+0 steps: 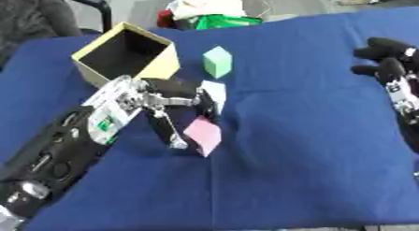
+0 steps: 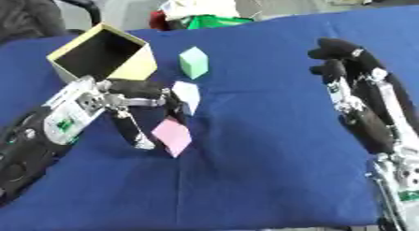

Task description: Pick up objects on the table and place them in the box.

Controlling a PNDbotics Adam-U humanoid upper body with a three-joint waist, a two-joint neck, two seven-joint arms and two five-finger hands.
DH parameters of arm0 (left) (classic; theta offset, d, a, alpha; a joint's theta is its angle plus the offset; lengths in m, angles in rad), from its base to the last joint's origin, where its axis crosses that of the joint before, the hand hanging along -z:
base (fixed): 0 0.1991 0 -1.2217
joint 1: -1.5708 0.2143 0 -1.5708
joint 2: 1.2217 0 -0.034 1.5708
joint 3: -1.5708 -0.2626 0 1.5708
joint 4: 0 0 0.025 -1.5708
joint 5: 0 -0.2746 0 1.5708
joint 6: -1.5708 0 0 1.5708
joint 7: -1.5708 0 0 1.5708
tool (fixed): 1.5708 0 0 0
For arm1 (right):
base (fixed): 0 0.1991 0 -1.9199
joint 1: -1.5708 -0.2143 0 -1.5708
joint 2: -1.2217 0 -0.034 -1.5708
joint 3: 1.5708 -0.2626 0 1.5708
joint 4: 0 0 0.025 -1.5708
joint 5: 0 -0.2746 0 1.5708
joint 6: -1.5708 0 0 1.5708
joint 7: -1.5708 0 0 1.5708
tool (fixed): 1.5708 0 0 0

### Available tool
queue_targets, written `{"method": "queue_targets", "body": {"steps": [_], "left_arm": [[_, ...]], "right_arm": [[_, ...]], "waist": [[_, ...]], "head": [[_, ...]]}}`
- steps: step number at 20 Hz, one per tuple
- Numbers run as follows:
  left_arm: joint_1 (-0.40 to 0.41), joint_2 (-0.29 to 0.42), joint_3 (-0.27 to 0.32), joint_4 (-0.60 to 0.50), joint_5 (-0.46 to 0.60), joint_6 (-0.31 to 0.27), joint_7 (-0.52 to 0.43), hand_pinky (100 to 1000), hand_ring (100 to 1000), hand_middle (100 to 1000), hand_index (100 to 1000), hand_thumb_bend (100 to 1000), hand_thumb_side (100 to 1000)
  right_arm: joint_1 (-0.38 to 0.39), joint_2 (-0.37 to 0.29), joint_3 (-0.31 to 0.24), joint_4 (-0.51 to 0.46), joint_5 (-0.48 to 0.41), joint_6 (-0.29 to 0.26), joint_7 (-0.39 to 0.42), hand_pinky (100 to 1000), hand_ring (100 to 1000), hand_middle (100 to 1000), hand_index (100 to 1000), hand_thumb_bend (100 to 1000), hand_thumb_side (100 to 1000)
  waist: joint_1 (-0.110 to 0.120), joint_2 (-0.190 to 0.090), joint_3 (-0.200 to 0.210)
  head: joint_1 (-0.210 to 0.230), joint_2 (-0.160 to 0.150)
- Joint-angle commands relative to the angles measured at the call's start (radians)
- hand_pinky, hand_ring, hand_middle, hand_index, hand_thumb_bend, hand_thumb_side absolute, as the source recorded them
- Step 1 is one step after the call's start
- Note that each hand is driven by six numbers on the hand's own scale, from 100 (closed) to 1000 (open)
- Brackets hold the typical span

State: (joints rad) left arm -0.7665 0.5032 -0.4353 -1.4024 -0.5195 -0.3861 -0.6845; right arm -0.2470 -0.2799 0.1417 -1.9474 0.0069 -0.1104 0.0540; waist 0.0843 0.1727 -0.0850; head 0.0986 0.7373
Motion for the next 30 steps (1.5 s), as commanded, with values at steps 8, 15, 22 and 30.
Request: {"method": "queue_targets", "body": {"steps": [8,15,22,30], "left_arm": [[-0.086,0.09,0.253,0.121,-0.184,0.147,0.181,739,624,464,678,325,100],[-0.174,0.016,0.358,0.411,-0.397,0.23,0.324,736,636,480,688,337,100],[-0.215,-0.038,0.385,0.572,-0.538,0.247,0.365,768,708,648,825,491,233],[-0.209,-0.034,0.391,0.517,-0.533,0.216,0.368,789,740,742,878,693,421]], "right_arm": [[-0.002,-0.015,-0.008,-0.008,-0.002,0.0,-0.007,779,851,713,844,100,632],[-0.001,-0.012,-0.003,-0.008,-0.004,0.0,-0.002,779,851,712,844,100,632],[-0.003,-0.011,-0.001,-0.009,-0.005,0.0,0.001,779,851,712,844,100,633],[-0.002,-0.011,-0.002,-0.007,-0.004,0.0,0.002,779,851,712,844,100,632]], "waist": [[-0.007,-0.024,0.012],[-0.013,-0.025,0.007],[-0.014,-0.022,-0.005],[-0.012,-0.024,-0.003]], "head": [[-0.011,-0.001],[-0.009,-0.005],[-0.007,-0.009],[-0.011,-0.008]]}}
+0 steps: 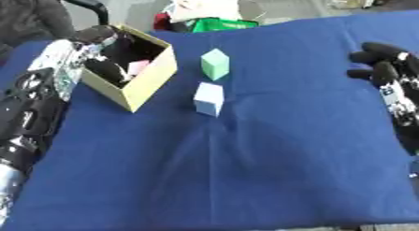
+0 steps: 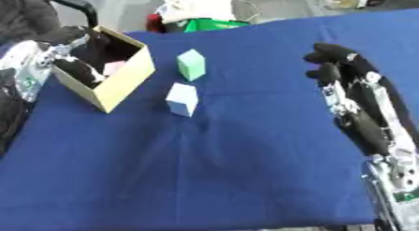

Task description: Pick up objects on the table and place them in the box.

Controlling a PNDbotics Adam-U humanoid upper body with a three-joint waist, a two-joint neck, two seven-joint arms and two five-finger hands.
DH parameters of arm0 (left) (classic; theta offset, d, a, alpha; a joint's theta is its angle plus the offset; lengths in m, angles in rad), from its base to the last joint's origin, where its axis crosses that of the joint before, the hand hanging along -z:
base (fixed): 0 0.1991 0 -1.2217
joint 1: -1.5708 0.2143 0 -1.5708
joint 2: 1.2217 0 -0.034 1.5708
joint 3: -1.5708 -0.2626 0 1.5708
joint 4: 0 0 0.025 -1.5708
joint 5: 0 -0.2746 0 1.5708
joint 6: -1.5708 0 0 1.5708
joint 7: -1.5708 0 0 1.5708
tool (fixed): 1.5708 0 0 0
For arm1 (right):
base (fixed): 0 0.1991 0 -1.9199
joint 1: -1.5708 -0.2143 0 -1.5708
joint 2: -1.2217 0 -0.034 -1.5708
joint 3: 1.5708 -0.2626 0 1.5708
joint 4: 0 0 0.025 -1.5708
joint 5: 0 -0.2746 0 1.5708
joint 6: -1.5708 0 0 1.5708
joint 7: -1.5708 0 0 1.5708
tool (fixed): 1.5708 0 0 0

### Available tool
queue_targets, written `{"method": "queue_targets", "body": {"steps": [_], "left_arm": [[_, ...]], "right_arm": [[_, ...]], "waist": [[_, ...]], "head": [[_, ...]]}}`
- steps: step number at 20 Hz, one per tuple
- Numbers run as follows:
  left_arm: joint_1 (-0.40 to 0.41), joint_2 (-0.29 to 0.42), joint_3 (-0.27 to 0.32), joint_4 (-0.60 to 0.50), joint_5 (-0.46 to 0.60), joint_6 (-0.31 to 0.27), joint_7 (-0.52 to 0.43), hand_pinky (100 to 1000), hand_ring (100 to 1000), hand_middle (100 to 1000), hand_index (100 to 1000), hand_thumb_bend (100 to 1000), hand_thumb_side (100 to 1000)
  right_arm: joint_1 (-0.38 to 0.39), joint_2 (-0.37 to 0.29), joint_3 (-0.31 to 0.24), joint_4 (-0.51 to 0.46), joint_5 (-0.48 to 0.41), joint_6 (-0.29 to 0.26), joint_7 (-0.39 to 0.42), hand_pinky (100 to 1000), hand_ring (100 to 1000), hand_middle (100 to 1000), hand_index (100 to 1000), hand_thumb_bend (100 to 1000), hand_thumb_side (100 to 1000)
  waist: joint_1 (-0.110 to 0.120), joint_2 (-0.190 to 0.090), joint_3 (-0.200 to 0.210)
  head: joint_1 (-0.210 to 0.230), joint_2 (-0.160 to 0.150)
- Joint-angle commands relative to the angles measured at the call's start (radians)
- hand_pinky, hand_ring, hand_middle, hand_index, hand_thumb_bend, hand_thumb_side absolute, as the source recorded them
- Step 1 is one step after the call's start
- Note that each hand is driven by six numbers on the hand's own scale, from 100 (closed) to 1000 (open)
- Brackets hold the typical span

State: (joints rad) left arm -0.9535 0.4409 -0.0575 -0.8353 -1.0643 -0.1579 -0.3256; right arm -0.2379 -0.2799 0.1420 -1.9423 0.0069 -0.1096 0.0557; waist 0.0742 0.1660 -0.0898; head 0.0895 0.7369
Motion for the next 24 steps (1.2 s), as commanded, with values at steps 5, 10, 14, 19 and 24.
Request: {"method": "queue_targets", "body": {"steps": [5,10,14,19,24], "left_arm": [[-0.028,0.035,-0.019,-0.219,0.1,-0.049,0.038,775,717,676,832,610,382],[-0.027,0.03,-0.109,-0.304,0.209,-0.126,-0.068,778,718,665,827,588,371],[-0.029,0.007,-0.185,-0.304,0.275,-0.18,-0.174,776,721,676,827,596,379],[-0.021,-0.04,-0.231,-0.278,0.301,-0.212,-0.243,772,726,682,830,608,381],[-0.014,-0.066,-0.263,-0.258,0.313,-0.24,-0.283,773,729,687,832,619,380]], "right_arm": [[-0.01,-0.01,-0.001,-0.01,-0.004,-0.001,0.001,779,851,712,844,100,633],[-0.011,-0.009,0.001,-0.008,-0.006,-0.001,0.003,779,850,712,844,100,632],[-0.014,-0.008,0.002,-0.008,-0.008,-0.001,0.004,779,850,711,844,100,631],[-0.017,-0.006,0.003,-0.008,-0.009,-0.001,0.005,779,850,711,844,100,631],[-0.02,-0.005,0.004,-0.008,-0.01,-0.001,0.006,779,850,711,844,100,630]], "waist": [[0.0,-0.02,0.0],[0.002,-0.021,-0.006],[0.005,-0.021,-0.013],[0.004,-0.02,-0.019],[0.005,-0.02,-0.022]], "head": [[-0.001,-0.006],[-0.001,-0.005],[-0.001,-0.006],[-0.001,-0.008],[-0.001,-0.01]]}}
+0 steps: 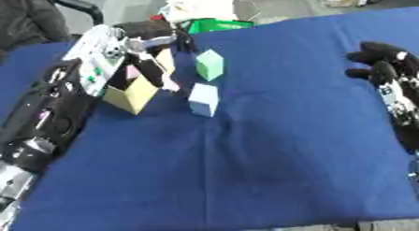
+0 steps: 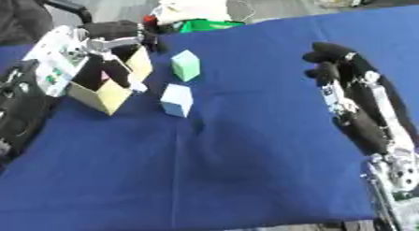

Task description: Pick up objects on the table and place them in the box.

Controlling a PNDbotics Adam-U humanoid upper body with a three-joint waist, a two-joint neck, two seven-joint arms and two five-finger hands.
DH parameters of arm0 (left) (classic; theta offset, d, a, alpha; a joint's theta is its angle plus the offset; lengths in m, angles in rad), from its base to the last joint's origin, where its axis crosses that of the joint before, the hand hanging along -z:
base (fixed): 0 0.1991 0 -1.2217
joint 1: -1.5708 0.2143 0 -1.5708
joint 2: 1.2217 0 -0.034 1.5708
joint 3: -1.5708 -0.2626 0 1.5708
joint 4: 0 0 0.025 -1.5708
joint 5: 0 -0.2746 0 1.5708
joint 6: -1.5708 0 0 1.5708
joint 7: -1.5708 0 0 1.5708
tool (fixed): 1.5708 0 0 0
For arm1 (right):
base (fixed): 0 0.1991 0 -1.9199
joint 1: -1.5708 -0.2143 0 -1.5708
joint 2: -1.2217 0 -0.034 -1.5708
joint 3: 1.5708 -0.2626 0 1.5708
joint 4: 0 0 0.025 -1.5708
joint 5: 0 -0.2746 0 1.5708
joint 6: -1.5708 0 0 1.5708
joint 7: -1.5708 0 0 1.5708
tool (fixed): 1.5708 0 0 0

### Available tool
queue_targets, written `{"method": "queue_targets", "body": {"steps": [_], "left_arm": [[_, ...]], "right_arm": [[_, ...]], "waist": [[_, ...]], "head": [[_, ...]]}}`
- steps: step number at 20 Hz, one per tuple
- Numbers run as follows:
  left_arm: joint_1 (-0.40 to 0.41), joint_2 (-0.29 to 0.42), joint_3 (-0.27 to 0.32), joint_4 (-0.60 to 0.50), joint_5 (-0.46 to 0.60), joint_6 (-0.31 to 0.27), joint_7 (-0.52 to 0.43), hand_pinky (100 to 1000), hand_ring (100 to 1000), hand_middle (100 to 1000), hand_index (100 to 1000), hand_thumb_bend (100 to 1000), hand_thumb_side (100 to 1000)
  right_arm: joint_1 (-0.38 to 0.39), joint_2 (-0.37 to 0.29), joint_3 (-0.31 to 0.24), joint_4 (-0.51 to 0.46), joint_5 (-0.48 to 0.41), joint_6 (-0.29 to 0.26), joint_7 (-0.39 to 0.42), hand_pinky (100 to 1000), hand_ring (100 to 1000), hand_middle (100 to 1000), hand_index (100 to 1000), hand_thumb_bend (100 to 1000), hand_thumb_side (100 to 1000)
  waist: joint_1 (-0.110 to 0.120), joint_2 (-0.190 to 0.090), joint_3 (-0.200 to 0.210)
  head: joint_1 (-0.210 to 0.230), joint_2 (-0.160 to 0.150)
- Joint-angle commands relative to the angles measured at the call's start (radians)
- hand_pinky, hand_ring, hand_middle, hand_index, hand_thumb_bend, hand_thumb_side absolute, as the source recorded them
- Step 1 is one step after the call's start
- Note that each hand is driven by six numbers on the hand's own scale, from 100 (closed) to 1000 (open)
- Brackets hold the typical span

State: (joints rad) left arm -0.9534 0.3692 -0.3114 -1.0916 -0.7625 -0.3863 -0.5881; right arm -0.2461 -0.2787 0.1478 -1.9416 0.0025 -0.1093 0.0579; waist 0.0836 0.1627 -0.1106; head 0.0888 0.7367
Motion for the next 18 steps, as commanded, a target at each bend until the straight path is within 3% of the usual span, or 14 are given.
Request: {"method": "queue_targets", "body": {"steps": [1,8,13,18], "left_arm": [[-0.013,0.003,-0.013,0.001,0.014,-0.015,-0.029,772,729,686,832,616,376],[0.008,-0.008,-0.029,0.032,0.021,-0.028,-0.077,769,727,684,831,609,362],[0.021,-0.031,-0.015,0.077,-0.036,-0.007,-0.023,764,721,685,831,590,348],[0.033,-0.048,-0.007,0.122,-0.076,-0.007,0.041,741,671,614,795,516,288]], "right_arm": [[-0.012,-0.006,-0.002,-0.008,-0.006,-0.001,0.004,779,850,711,844,100,630],[-0.012,-0.005,-0.002,-0.007,-0.005,-0.001,0.004,779,849,711,844,100,630],[-0.014,-0.004,-0.001,-0.007,-0.005,-0.001,0.004,779,849,711,844,100,629],[-0.015,-0.003,-0.002,-0.008,-0.005,-0.001,0.004,779,849,711,844,100,629]], "waist": [[-0.004,-0.016,-0.001],[-0.004,-0.015,0.0],[-0.005,-0.015,-0.002],[-0.007,-0.014,-0.004]], "head": [[0.0,-0.01],[-0.001,-0.011],[-0.001,-0.015],[-0.001,-0.018]]}}
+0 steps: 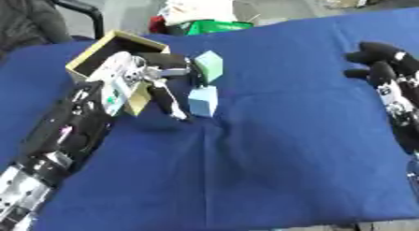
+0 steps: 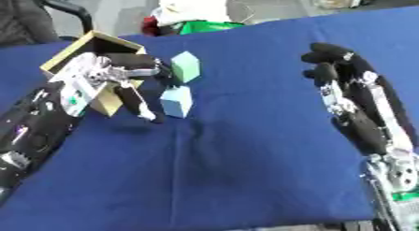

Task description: Pick up objects on the table and place them in the box.

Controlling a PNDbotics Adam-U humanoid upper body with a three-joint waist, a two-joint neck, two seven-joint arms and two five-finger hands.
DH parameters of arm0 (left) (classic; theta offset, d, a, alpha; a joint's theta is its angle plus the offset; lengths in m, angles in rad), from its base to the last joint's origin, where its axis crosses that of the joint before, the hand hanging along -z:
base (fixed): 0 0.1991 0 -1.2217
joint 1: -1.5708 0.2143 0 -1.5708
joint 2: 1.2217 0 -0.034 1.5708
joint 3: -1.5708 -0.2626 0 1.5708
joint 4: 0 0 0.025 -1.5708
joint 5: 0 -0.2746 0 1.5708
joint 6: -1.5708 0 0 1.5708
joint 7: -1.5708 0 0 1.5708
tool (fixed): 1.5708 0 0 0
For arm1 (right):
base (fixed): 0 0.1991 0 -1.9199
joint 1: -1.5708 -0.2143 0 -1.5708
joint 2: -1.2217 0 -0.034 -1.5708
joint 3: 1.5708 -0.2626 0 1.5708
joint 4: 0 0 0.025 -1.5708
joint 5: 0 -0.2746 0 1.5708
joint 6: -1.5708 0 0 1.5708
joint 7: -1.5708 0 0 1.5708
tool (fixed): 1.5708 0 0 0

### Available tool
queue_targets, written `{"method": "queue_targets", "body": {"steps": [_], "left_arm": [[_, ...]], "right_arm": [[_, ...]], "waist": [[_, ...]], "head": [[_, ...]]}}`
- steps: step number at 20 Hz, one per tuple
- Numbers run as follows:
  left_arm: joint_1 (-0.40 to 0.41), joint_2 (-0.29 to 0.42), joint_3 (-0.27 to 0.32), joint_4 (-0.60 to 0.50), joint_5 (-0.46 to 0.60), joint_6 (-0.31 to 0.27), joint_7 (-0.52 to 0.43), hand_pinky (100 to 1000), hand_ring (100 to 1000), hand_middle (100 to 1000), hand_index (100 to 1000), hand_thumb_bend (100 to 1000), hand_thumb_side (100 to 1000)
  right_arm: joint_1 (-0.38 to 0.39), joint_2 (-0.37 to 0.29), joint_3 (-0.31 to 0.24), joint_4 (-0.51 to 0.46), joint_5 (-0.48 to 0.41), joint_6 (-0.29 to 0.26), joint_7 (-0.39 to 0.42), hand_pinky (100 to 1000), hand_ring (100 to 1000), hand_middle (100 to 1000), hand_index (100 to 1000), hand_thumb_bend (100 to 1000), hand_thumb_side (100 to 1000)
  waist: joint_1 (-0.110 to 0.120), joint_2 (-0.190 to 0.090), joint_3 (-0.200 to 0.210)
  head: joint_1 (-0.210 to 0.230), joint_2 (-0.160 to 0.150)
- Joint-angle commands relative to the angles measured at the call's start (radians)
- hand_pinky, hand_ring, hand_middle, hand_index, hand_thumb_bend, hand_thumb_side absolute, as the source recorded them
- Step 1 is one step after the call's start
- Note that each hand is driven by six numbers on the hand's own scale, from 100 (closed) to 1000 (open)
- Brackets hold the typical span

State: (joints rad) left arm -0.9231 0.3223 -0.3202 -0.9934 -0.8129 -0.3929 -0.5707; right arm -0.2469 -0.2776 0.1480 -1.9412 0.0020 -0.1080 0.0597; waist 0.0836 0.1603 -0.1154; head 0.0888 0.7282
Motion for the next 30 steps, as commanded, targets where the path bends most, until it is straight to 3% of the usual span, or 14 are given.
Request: {"method": "queue_targets", "body": {"steps": [1,10,30], "left_arm": [[0.004,-0.003,0.002,0.028,-0.032,-0.002,0.035,740,667,610,794,521,287],[-0.001,0.002,0.016,0.021,-0.058,0.007,0.106,762,715,687,833,606,332],[-0.008,0.015,0.021,-0.026,-0.011,0.022,0.085,763,716,682,834,609,343]], "right_arm": [[-0.014,-0.004,-0.002,-0.008,-0.005,-0.002,0.002,779,849,711,844,100,629],[-0.013,-0.003,-0.002,-0.008,-0.005,-0.002,0.003,779,849,710,844,100,628],[-0.014,-0.004,-0.002,-0.007,-0.006,-0.002,0.004,779,847,710,843,100,625]], "waist": [[-0.007,-0.012,0.001],[-0.008,-0.014,0.003],[-0.008,-0.015,0.005]], "head": [[-0.001,-0.01],[-0.003,-0.007],[-0.008,-0.006]]}}
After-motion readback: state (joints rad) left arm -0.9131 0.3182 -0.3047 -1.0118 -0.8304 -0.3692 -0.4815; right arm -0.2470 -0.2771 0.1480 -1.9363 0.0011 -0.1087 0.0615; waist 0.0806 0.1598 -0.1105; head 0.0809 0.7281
